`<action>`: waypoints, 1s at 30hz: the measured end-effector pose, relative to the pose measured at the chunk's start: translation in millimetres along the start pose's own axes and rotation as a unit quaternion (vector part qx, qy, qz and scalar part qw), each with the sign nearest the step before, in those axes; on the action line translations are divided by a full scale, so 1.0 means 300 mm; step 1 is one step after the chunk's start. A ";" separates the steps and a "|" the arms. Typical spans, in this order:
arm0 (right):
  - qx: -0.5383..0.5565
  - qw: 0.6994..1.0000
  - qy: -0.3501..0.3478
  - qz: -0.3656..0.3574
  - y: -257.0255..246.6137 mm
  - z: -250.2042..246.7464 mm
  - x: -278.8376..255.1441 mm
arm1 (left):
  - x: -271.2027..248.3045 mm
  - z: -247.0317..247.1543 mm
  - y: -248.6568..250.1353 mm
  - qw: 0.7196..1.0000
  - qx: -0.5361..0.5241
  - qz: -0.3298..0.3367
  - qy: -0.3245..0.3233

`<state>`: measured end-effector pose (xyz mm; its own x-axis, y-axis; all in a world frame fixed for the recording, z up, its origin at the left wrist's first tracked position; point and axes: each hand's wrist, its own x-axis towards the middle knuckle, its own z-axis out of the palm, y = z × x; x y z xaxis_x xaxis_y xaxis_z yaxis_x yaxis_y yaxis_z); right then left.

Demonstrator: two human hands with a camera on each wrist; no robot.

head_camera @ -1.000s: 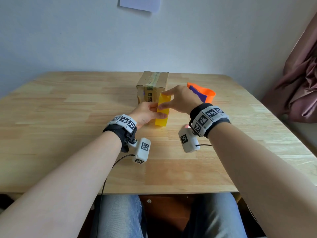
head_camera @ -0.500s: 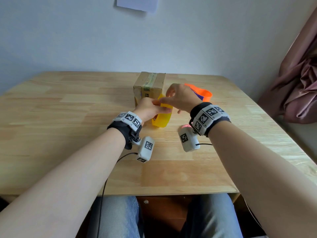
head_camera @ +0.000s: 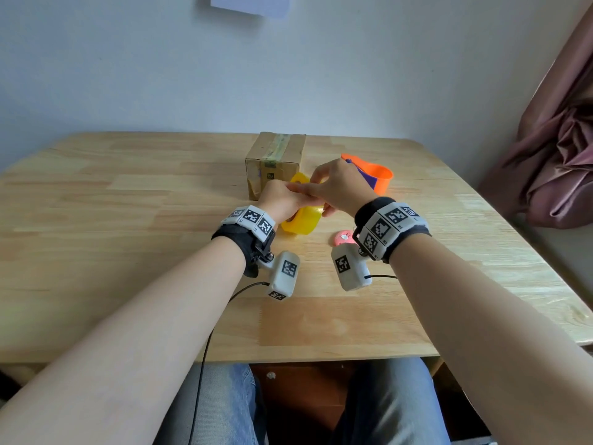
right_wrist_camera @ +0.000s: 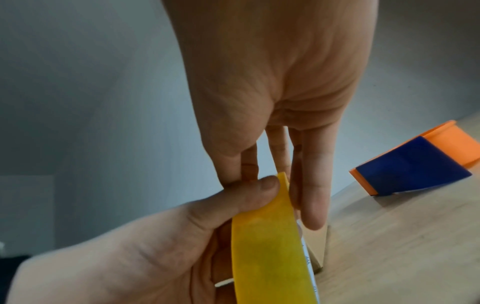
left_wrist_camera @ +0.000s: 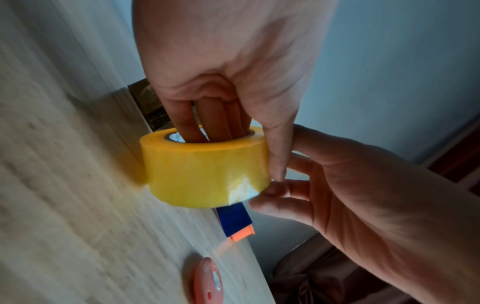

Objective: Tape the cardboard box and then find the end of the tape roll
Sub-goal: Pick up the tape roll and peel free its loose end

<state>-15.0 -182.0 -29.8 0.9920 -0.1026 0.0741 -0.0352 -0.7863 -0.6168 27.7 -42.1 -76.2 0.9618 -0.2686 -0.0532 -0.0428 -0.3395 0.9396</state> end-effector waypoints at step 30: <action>0.020 0.997 0.009 0.070 -0.037 0.009 0.059 | -0.064 -0.048 -0.030 0.988 0.036 0.026 -0.151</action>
<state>3.3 -173.4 -23.6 0.9753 -0.2209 -0.0024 -0.1688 -0.7379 -0.6535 13.6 -21.0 -78.7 0.8339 -0.5400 -0.1145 -0.1193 -0.3789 0.9177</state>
